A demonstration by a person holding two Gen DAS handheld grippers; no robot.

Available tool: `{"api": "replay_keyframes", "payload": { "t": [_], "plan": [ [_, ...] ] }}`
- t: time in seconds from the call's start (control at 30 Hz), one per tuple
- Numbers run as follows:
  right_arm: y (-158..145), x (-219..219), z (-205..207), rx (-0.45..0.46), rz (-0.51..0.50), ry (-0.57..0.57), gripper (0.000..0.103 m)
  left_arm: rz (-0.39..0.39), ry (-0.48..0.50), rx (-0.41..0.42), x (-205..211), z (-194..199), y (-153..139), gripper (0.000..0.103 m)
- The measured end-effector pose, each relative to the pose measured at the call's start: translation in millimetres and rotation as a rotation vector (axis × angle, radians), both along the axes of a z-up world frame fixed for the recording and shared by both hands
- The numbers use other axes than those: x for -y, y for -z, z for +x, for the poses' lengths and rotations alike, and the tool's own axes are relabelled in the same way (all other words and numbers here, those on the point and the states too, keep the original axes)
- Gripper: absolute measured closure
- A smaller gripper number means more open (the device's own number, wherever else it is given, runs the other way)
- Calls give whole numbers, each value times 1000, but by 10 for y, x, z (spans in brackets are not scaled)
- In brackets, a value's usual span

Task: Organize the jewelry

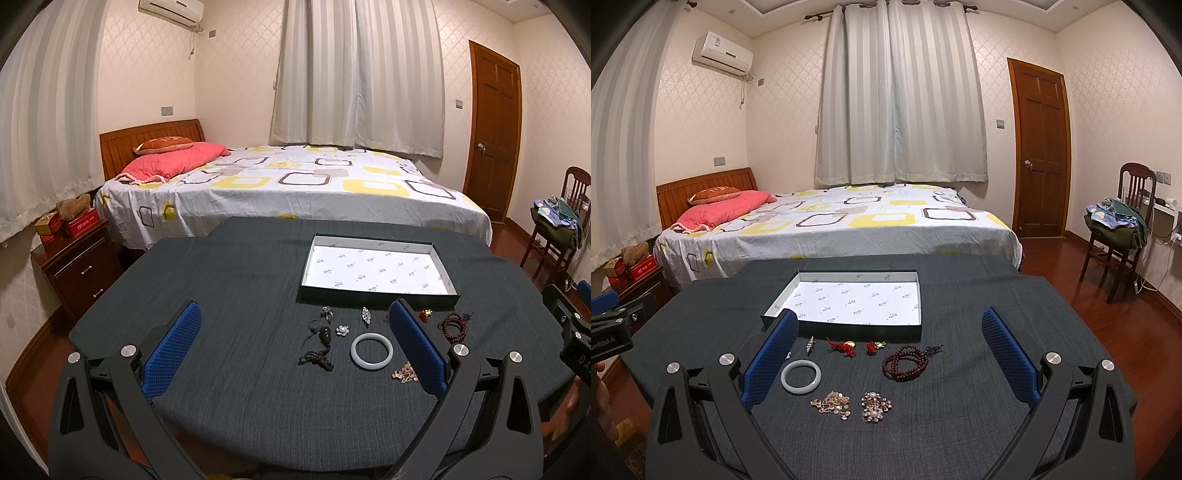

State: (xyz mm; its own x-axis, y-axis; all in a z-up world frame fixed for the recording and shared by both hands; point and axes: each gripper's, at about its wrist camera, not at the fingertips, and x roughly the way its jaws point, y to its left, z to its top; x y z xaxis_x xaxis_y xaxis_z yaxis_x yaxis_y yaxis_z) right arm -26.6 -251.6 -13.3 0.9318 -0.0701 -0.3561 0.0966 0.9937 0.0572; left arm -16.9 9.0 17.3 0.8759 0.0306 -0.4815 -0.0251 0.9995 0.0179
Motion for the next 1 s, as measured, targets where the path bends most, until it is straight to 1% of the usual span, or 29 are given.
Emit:
{"api": "replay_keyframes", "payload": {
  "t": [1.0],
  "plan": [
    [31, -21, 4, 0, 0, -1, 6, -6, -1, -7, -11, -5, 4, 4]
  ]
}}
